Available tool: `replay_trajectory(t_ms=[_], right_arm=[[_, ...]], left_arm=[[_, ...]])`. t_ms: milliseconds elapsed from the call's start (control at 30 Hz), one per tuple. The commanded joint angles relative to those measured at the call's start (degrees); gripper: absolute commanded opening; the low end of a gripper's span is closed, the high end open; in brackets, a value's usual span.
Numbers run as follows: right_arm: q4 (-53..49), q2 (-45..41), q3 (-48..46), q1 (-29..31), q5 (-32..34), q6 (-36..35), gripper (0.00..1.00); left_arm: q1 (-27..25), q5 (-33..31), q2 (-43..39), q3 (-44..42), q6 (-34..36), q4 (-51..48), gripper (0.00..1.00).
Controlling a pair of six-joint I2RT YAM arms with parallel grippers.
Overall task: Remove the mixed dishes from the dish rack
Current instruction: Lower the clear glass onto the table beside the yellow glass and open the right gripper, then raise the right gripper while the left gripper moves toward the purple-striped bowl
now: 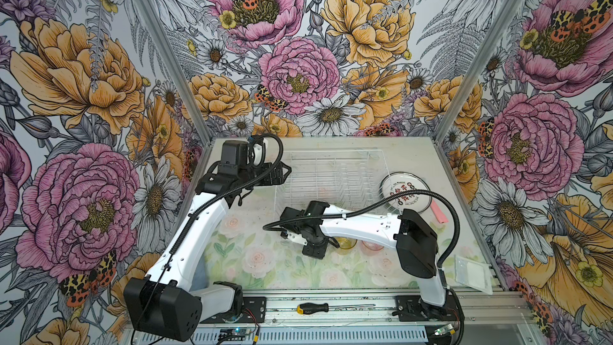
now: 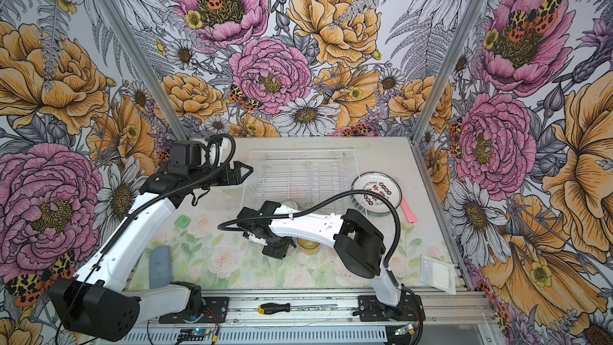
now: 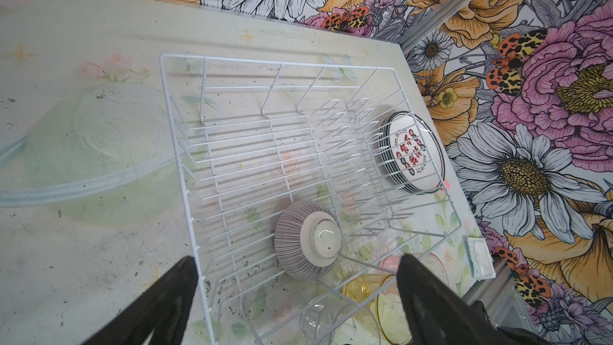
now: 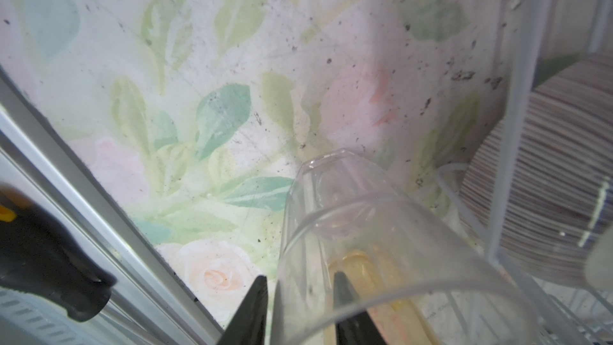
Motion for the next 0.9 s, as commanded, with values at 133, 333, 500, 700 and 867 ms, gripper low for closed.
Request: replay_trajectory(t_ms=[133, 333, 500, 700, 867], right_arm=[[0.64, -5.7, 1.82, -0.53, 2.19, 0.12, 0.39], [1.84, -10.69, 1.45, -1.97, -1.35, -0.64, 0.41], [3.94, -16.74, -0.05, -3.81, -3.55, -0.33, 0.45], [7.02, -25.09, -3.56, -7.33, -1.96, 1.92, 0.47], [11.1, -33.37, -7.72, -15.94, 0.64, 8.92, 0.5]], left_arm=[[0.3, -1.08, 1.07, -0.53, 1.81, -1.31, 0.95], [0.21, -4.0, 1.53, -0.65, 2.66, -2.66, 0.96], [-0.27, -7.0, 1.66, -0.91, 3.23, -3.64, 0.96], [-3.9, -11.44, 2.74, -0.43, 5.38, -5.16, 0.96], [-10.13, -18.12, 6.38, 1.52, 8.01, -7.53, 0.96]])
